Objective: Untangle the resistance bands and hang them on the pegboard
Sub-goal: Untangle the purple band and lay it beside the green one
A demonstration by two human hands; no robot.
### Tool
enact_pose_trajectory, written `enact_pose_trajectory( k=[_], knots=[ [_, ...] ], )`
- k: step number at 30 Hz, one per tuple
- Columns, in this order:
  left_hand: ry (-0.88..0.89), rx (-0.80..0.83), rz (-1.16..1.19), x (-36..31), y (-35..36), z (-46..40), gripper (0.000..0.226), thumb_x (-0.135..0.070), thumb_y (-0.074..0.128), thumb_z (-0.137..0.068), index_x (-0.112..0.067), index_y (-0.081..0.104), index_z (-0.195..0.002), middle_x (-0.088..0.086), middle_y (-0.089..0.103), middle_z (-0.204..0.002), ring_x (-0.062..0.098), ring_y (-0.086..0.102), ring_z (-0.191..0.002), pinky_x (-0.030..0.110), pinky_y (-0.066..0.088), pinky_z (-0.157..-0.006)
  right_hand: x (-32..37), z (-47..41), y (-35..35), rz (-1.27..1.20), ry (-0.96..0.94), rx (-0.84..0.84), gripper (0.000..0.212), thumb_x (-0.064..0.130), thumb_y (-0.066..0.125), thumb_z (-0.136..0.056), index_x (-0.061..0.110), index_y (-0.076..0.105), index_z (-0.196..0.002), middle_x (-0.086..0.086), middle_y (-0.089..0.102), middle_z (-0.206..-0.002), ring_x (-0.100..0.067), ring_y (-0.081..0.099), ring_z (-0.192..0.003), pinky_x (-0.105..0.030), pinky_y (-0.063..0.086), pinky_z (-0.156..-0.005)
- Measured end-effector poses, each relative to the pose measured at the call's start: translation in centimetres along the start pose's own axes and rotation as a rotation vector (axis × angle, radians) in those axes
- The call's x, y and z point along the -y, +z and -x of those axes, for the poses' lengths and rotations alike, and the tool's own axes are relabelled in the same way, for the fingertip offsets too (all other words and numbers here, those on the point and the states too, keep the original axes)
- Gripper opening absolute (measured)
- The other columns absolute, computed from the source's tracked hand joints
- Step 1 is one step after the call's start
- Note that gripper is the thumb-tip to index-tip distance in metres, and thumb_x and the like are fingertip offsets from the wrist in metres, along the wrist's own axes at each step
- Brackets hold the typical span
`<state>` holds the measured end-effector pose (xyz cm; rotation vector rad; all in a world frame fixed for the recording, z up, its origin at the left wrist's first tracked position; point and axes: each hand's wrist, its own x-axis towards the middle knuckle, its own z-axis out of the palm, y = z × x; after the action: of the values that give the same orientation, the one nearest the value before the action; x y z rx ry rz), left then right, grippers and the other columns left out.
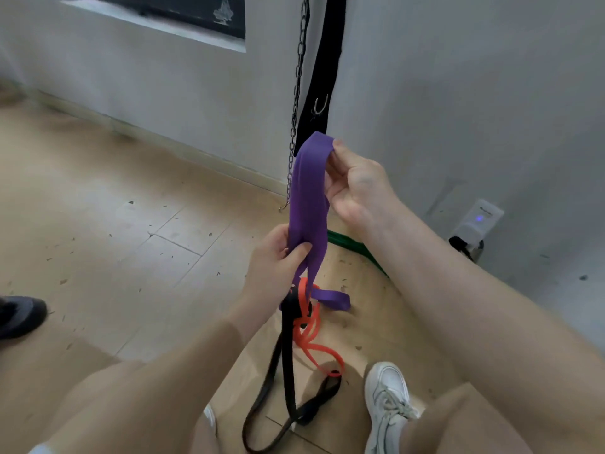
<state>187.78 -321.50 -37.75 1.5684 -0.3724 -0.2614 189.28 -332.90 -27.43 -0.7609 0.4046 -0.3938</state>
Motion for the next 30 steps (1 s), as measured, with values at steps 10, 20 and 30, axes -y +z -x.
enact_pose_trajectory(
  k=[10, 20, 30],
  knots=[
    [-0.193, -0.051, 0.143, 1.2, -0.5, -2.1, 0.017, -0.002, 0.053, -0.091, -0.016, 0.062, -0.093, 0.002, 0.07, -0.085, 0.013, 0.066, -0.075, 0.02, 0.053, -0.06, -9.3, 0.3, -13.0, 0.821, 0.179, 0.127, 0.032, 0.02, 0.032, -0.101, 0.014, 0.063, -0.106, 0.003, 0.065, -0.101, -0.016, 0.059, -0.1, -0.025, 0.044, -0.088],
    [-0.5, -0.322, 0.3, 3.3, -0.3, -4.5, 0.017, -0.009, 0.059, -0.089, -0.01, 0.058, -0.106, 0.013, 0.069, -0.1, 0.028, 0.067, -0.094, 0.042, 0.055, -0.084, -20.2, 2.0, -19.5, 1.232, 0.126, 0.101, 0.062, 0.037, 0.076, -0.069, 0.024, 0.046, -0.122, 0.008, 0.057, -0.117, -0.01, 0.056, -0.108, -0.034, 0.048, -0.094],
    [-0.524, -0.465, 0.033, 6.2, -1.2, -5.2, 0.013, -0.016, 0.059, -0.089, -0.005, 0.057, -0.096, 0.004, 0.058, -0.078, 0.014, 0.054, -0.069, 0.02, 0.044, -0.058, -19.3, 0.7, -20.5, 1.347, 0.014, -0.21, 0.025, 0.019, 0.057, -0.078, 0.017, 0.054, -0.103, 0.0, 0.06, -0.098, -0.023, 0.06, -0.094, -0.04, 0.051, -0.084]
  ],
)
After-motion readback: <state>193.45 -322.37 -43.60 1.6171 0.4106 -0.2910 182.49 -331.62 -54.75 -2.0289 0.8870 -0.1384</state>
